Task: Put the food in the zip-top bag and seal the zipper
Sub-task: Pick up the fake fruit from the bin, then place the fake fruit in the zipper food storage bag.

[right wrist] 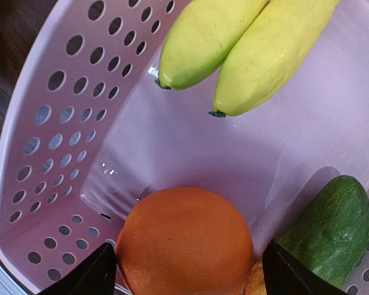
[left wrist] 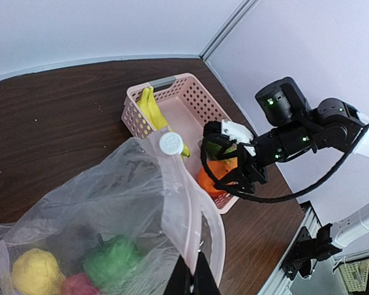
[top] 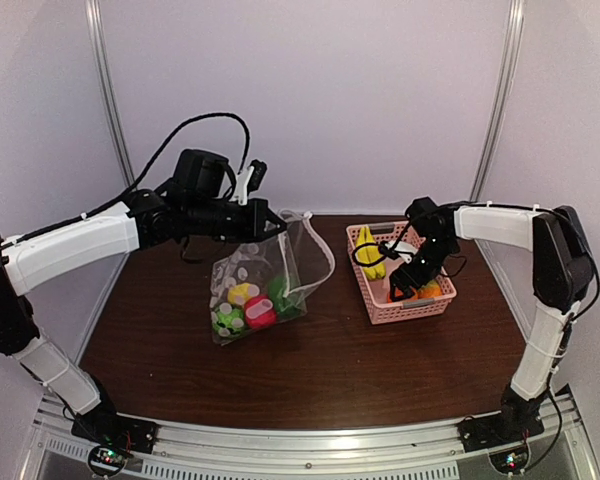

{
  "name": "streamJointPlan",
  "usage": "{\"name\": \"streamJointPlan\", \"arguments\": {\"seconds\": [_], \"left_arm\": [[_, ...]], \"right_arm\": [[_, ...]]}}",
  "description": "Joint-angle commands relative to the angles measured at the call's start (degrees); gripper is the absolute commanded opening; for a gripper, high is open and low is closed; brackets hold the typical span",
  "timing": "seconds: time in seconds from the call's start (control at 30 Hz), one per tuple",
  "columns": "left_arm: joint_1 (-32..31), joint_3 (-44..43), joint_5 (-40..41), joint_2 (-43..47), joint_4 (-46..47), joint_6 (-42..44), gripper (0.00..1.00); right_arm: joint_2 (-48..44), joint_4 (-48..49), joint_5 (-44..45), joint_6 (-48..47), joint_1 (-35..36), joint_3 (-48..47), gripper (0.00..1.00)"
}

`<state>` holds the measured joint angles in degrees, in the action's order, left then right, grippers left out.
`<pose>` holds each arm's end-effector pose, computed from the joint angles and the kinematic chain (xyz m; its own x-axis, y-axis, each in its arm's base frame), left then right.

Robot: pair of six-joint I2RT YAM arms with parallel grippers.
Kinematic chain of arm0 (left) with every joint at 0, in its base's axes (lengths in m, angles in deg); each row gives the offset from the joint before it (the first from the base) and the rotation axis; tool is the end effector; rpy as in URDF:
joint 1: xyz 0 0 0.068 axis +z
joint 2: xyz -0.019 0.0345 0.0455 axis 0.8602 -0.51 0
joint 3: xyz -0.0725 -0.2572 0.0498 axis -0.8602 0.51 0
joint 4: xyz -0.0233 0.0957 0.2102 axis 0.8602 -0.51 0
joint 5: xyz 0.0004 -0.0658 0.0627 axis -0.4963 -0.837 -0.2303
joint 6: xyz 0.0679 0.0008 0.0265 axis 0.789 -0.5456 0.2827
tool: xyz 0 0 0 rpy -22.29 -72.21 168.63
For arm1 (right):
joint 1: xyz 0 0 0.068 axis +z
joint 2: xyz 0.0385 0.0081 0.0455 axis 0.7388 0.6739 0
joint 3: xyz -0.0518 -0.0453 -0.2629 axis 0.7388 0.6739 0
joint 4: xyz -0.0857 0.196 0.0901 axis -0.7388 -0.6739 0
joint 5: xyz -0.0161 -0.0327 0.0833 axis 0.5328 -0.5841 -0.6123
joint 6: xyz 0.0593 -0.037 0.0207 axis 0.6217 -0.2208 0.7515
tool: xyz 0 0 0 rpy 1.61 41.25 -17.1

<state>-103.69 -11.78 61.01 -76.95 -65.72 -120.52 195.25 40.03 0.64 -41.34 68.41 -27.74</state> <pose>0.2405 -0.2528 0.3389 -0.7594 -0.0895 -0.6444 0.4466 0.6486 -0.6163 0.3126 0.1381 0.1952 -0.7372 -0.5891 -0.3308 -0.6647 0.7200 0.1992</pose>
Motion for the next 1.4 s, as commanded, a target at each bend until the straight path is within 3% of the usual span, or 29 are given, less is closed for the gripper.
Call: {"name": "streamJointPlan", "arguments": {"seconds": [0.0,0.17,0.47,0.67,0.87,1.0,1.17,1.37], "left_arm": [[-0.1,-2.1,-0.9,-0.6,0.2,-0.4,0.0],[-0.1,-2.1,-1.1,-0.5,-0.1,-0.3,0.0],[-0.1,-2.0,-0.6,-1.2,-0.1,0.2,0.0],[-0.1,-2.6,-1.0,-2.4,0.2,0.2,0.0],[-0.1,-3.0,-1.2,-2.6,0.3,-0.2,0.0],[-0.1,-3.2,-1.4,-2.3,0.3,-0.4,0.0],[-0.1,-3.7,-1.4,-1.6,0.3,-0.6,0.0],[-0.1,-3.4,-1.5,-0.5,0.3,-0.8,0.0]], "right_arm": [[2.2,0.0,2.4,0.5,0.3,0.3,0.82],[2.7,-0.7,2.4,0.8,0.3,-1.0,0.77],[-5.9,-2.9,0.1,1.3,0.3,-5.1,0.63],[-12.8,-0.6,-14.5,1.9,0.4,-9.3,0.57],[-17.4,14.5,-30.2,9.1,2.7,-7.5,0.56],[-15.5,19.2,-34.0,13.1,6.3,-9.0,0.57],[-11.9,21.1,-32.6,14.4,12.2,-11.3,0.57],[-5.1,17.5,-29.7,12.9,13.7,-17.0,0.56]]}}
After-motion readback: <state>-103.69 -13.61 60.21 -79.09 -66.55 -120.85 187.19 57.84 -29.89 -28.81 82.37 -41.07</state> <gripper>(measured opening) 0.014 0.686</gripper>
